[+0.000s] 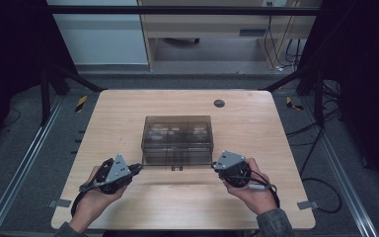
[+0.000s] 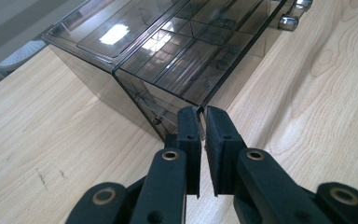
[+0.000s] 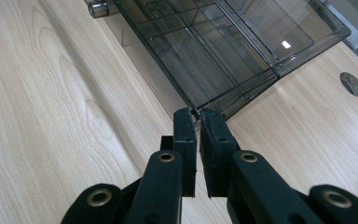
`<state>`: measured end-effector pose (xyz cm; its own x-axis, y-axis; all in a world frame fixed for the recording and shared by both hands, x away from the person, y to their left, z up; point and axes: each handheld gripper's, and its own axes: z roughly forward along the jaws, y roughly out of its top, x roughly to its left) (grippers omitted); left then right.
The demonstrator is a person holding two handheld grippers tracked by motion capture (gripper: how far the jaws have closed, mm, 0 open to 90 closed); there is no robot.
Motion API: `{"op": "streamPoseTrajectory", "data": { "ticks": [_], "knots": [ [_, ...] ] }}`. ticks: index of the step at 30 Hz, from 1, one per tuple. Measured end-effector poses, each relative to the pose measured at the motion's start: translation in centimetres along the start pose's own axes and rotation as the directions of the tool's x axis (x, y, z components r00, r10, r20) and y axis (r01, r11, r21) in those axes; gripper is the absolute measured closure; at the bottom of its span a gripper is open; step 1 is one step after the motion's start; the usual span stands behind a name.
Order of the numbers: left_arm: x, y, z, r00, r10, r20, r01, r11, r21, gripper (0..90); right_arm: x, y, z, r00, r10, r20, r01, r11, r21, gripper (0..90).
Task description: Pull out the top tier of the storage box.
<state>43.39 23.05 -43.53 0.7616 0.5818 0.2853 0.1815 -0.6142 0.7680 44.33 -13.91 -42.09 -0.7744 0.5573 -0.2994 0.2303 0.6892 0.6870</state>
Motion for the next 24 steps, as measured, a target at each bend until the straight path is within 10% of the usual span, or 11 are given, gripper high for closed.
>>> {"op": "streamPoseTrajectory", "data": {
  "ticks": [24],
  "knots": [
    [-0.73,-0.5,-0.51,1.0,0.0,-0.001,0.0,1.0,-0.009,84.2,0.7,-0.44,-0.58,0.9999,0.005,-0.014,-0.005,1.0,-0.022,86.5]
  ]
}}
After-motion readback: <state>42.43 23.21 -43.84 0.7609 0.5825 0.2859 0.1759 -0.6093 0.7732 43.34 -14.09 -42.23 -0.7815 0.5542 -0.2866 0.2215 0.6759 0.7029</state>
